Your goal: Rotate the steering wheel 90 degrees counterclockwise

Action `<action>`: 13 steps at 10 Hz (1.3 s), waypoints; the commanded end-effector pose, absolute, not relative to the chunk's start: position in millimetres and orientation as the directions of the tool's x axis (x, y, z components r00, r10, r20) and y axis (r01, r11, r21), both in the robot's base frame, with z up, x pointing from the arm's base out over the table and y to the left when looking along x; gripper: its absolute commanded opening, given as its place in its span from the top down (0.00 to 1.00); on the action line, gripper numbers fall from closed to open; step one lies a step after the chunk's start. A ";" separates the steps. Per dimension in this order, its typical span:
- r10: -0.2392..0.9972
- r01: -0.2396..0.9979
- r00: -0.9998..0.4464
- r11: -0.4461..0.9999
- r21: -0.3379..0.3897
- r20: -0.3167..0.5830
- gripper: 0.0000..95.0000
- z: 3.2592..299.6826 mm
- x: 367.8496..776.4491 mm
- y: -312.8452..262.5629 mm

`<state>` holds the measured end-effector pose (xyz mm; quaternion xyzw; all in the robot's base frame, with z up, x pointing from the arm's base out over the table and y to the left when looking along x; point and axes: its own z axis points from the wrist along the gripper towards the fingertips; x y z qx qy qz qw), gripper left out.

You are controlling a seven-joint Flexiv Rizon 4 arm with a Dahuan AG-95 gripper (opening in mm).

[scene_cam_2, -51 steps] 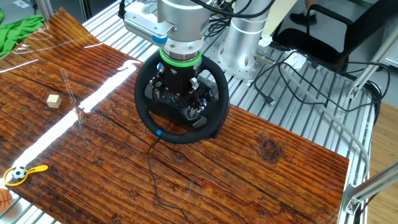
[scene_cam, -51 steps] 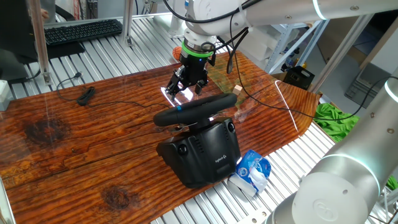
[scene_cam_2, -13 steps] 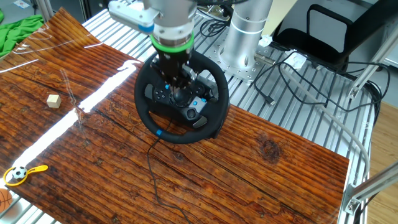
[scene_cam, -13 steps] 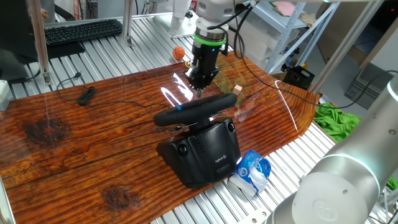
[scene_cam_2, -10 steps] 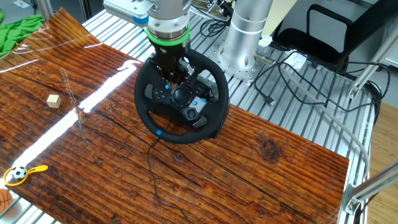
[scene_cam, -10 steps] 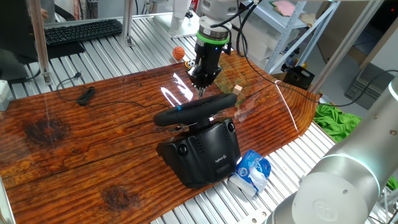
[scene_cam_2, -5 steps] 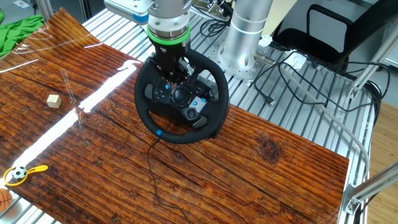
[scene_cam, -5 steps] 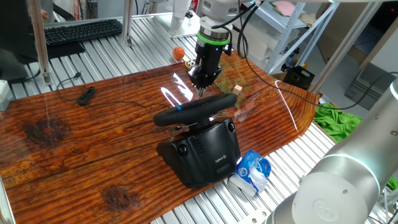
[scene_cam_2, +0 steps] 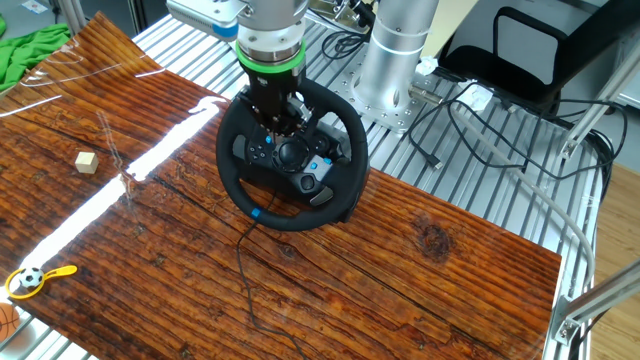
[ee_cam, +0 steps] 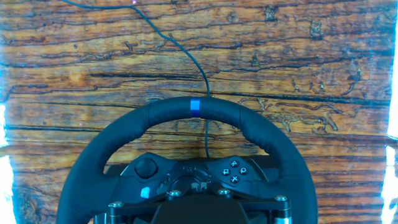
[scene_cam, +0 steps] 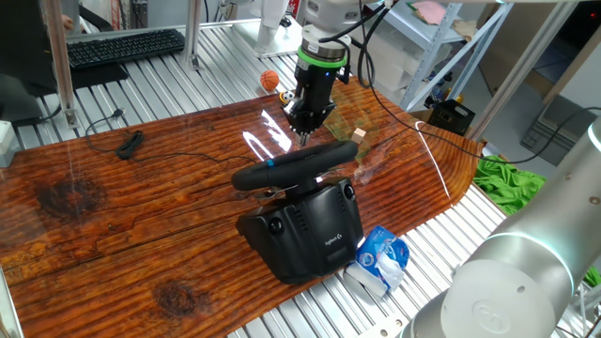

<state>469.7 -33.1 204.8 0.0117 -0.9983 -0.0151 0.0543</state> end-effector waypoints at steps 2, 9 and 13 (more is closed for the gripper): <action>-0.026 -0.023 -0.994 0.999 0.028 0.109 1.00 204.4 470.0 -32.8; -0.046 -0.043 -0.993 0.999 0.034 0.107 1.00 204.4 470.0 -32.8; -0.008 -0.006 -0.994 1.000 0.022 0.104 1.00 204.4 470.0 -32.8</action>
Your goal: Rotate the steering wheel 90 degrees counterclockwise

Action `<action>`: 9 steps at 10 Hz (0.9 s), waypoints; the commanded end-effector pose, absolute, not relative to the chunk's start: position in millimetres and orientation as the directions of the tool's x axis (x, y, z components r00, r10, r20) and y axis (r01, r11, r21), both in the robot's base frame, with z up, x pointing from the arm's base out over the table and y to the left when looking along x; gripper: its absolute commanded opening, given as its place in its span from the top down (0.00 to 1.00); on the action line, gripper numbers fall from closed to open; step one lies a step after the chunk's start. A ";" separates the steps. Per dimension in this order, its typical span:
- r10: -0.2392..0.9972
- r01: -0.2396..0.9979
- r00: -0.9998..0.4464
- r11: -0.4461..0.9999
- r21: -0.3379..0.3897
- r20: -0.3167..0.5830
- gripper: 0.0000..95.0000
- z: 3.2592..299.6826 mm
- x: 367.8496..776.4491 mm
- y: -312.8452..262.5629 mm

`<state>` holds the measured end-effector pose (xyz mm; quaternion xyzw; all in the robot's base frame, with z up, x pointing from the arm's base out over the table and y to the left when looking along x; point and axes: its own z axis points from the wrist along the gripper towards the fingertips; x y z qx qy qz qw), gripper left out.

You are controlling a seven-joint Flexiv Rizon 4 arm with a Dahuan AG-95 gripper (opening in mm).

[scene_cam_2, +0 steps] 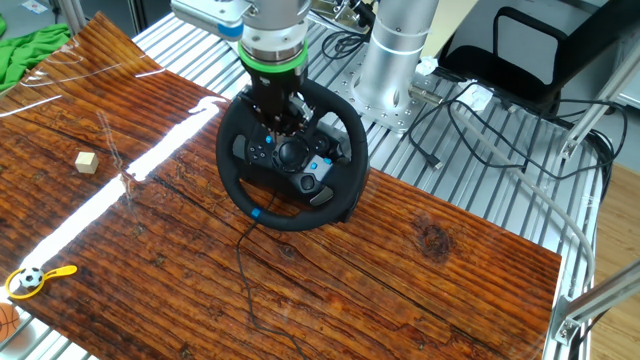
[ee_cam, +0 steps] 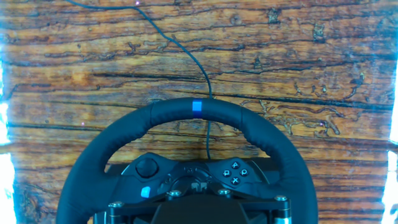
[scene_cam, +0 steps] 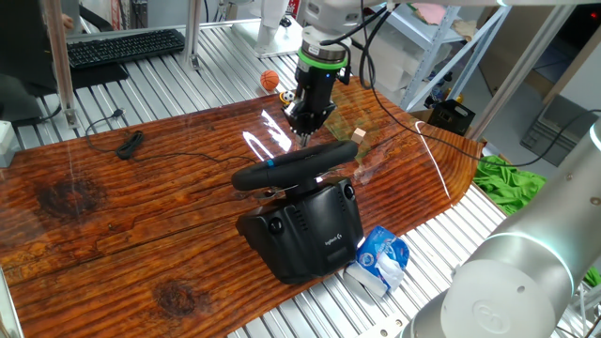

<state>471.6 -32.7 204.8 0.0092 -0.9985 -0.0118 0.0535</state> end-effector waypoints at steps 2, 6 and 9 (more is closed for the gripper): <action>0.023 0.025 -0.994 1.000 0.019 0.110 1.00 204.4 470.0 -32.8; 0.054 0.057 -0.990 0.998 0.014 0.131 1.00 204.4 470.0 -32.8; 0.055 0.057 -0.988 0.998 0.012 0.141 1.00 204.4 470.0 -32.8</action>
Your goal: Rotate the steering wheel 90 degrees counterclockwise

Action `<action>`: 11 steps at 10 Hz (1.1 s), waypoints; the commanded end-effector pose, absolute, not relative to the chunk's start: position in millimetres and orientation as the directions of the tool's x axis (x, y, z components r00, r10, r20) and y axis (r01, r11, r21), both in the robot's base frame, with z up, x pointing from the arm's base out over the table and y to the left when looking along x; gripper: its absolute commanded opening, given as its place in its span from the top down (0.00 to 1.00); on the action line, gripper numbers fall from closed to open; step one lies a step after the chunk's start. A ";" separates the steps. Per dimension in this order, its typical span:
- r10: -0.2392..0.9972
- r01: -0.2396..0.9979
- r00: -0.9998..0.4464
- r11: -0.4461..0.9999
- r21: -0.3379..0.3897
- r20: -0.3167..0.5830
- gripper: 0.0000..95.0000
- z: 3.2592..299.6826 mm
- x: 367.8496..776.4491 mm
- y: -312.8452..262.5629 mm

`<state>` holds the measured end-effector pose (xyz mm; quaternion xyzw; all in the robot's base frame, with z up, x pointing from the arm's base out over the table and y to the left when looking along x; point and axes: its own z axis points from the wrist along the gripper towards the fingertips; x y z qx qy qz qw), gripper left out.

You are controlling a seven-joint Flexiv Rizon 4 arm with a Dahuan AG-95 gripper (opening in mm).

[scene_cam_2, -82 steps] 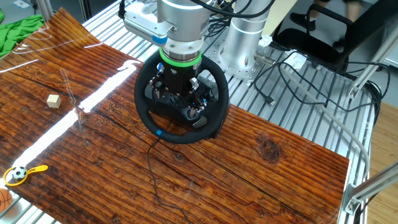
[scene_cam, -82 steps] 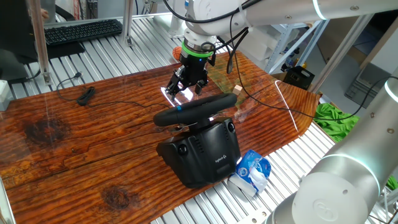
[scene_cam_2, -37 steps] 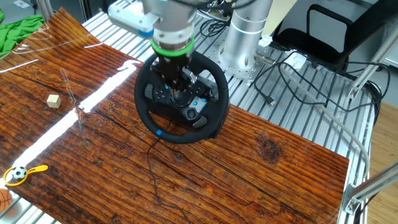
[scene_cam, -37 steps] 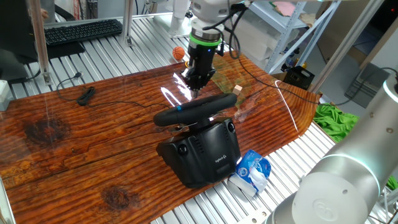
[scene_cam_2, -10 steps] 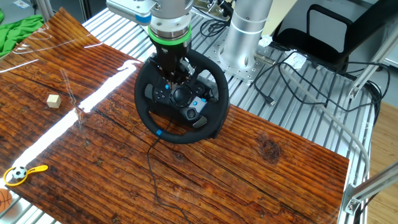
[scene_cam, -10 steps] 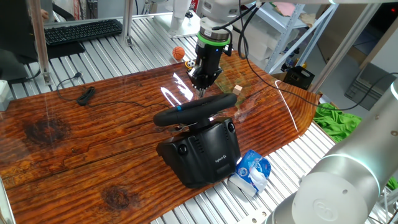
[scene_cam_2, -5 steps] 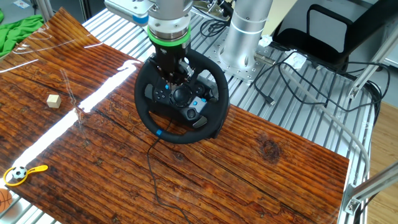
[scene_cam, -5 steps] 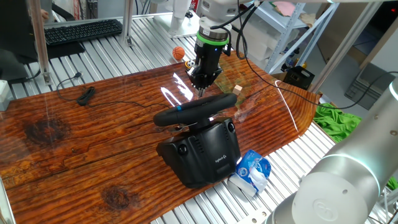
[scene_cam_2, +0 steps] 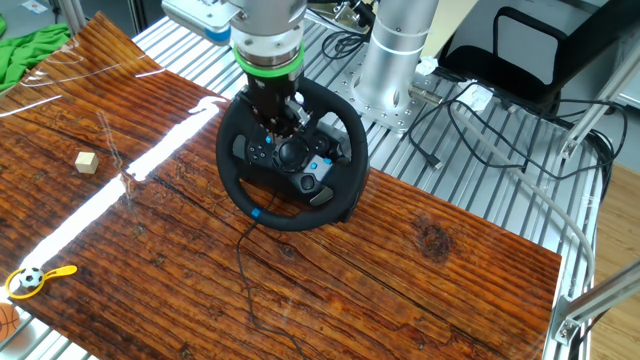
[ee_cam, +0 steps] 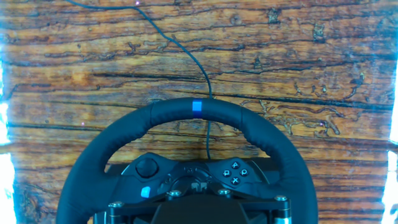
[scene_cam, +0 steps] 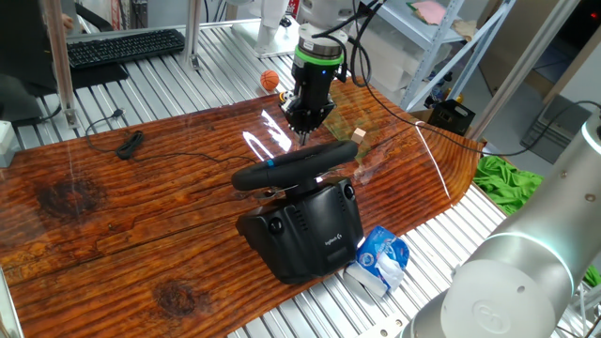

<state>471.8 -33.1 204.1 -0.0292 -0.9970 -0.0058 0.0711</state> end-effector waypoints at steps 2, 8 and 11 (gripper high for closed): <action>0.045 0.047 -0.987 0.999 0.010 0.155 1.00 204.4 470.0 -32.8; 0.011 0.013 -0.987 1.000 0.013 0.158 1.00 204.4 470.0 -32.8; -0.023 -0.022 -0.992 1.000 0.012 0.127 1.00 204.4 470.0 -32.8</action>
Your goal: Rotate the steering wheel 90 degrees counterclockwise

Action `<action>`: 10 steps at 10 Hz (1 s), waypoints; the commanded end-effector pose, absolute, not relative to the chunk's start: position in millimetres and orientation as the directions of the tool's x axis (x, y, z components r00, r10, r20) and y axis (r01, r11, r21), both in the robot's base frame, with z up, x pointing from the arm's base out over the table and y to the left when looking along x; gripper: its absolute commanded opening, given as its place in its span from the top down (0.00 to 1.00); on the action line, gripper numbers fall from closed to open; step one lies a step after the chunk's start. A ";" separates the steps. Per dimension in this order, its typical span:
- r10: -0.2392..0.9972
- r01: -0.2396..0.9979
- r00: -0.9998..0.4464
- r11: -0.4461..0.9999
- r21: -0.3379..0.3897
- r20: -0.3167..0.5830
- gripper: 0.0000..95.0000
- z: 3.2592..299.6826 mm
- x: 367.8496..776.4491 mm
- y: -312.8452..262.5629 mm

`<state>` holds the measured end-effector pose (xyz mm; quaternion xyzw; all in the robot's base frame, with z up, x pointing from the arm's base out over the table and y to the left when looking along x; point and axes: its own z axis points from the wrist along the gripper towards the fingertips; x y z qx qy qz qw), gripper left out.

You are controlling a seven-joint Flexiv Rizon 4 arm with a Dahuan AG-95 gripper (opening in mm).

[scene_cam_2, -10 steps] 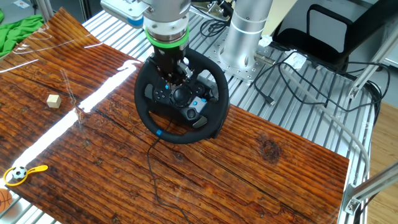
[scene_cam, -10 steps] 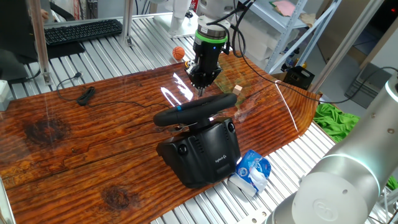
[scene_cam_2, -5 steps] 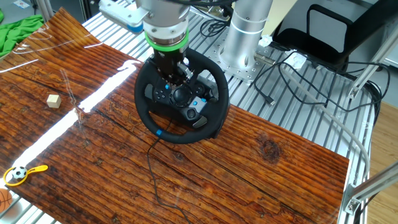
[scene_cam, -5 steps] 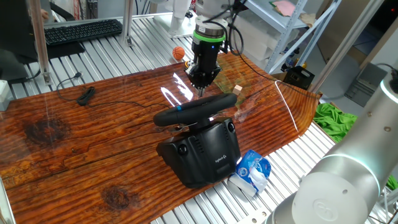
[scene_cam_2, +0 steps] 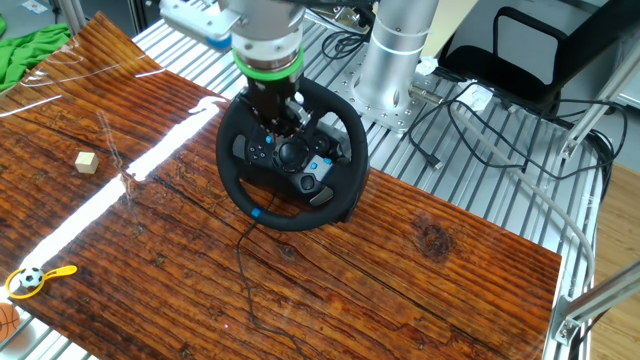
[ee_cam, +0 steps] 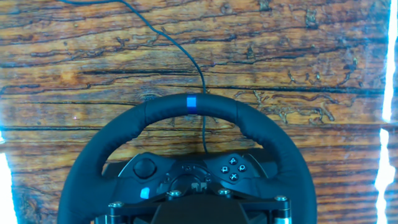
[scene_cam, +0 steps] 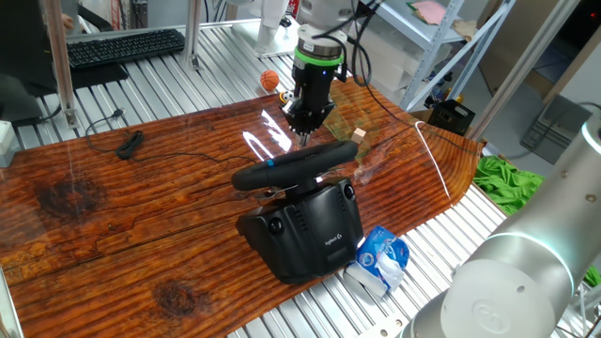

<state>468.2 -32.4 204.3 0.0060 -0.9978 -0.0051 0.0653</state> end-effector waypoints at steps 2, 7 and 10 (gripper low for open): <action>-0.057 -0.057 -0.990 0.998 0.005 0.126 1.00 204.4 470.0 -32.8; -0.104 -0.104 -0.988 0.995 0.008 0.112 1.00 204.4 470.0 -32.8; -0.133 -0.133 -0.988 0.991 0.001 0.084 1.00 204.4 470.0 -32.8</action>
